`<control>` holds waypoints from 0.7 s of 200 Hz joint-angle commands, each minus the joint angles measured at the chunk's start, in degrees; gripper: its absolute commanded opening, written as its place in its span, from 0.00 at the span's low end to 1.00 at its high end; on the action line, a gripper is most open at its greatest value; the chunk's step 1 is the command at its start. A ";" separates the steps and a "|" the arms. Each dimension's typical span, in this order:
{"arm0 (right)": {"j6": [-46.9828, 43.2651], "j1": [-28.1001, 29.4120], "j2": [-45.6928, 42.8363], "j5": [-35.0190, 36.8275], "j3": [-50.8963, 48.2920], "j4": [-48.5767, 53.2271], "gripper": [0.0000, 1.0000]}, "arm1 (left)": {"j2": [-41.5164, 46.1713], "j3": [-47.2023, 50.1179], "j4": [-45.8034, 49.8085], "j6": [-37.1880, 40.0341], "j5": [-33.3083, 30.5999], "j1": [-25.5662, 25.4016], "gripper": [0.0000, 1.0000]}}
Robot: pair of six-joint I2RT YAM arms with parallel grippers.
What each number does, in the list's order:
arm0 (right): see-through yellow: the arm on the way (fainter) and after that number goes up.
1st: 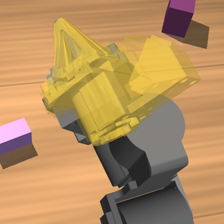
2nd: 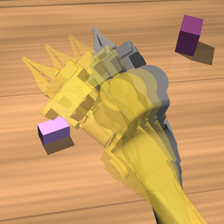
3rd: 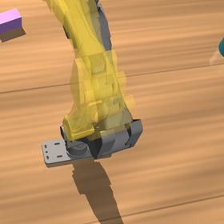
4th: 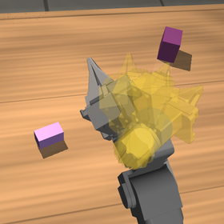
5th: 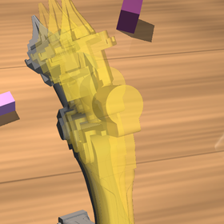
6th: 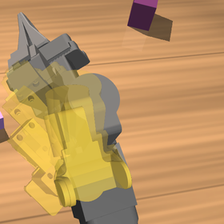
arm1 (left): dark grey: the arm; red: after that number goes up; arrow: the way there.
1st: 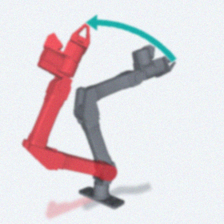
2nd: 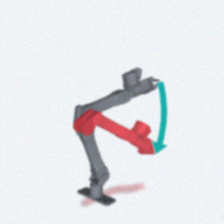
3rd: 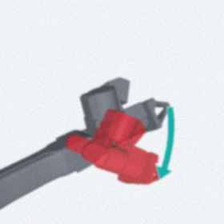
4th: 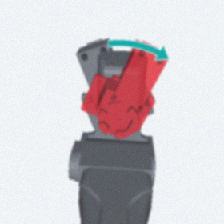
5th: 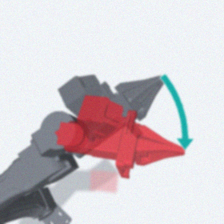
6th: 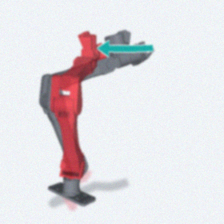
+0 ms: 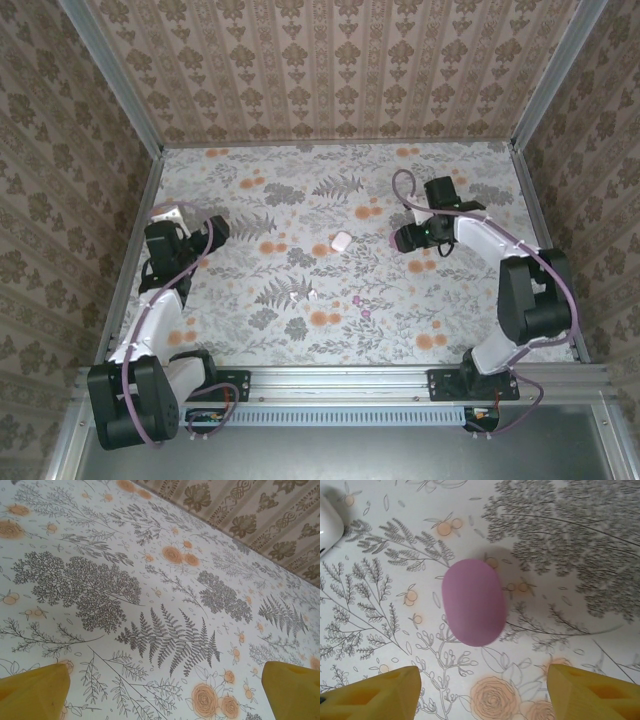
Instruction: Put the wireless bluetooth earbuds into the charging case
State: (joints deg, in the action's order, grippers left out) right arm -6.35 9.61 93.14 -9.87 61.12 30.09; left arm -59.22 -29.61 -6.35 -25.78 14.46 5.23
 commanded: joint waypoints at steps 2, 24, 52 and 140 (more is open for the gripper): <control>-3.12 1.93 3.87 1.38 3.97 5.28 0.69 | 0.11 -2.64 1.98 -0.33 1.85 -0.43 1.00; -5.86 2.75 7.78 3.50 7.19 8.00 0.65 | 0.57 -2.74 2.90 0.11 2.71 -0.51 1.00; -6.97 3.09 11.31 5.99 9.82 8.97 0.65 | 1.20 -2.82 4.25 1.37 2.79 -0.60 1.00; -9.61 3.80 14.49 4.85 11.12 7.82 0.64 | 1.35 -3.44 5.39 2.12 2.75 -0.74 1.00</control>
State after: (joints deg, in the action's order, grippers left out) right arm -14.26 13.04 106.41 -5.96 70.67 36.27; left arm -58.96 -31.22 -1.93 -25.26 16.34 4.91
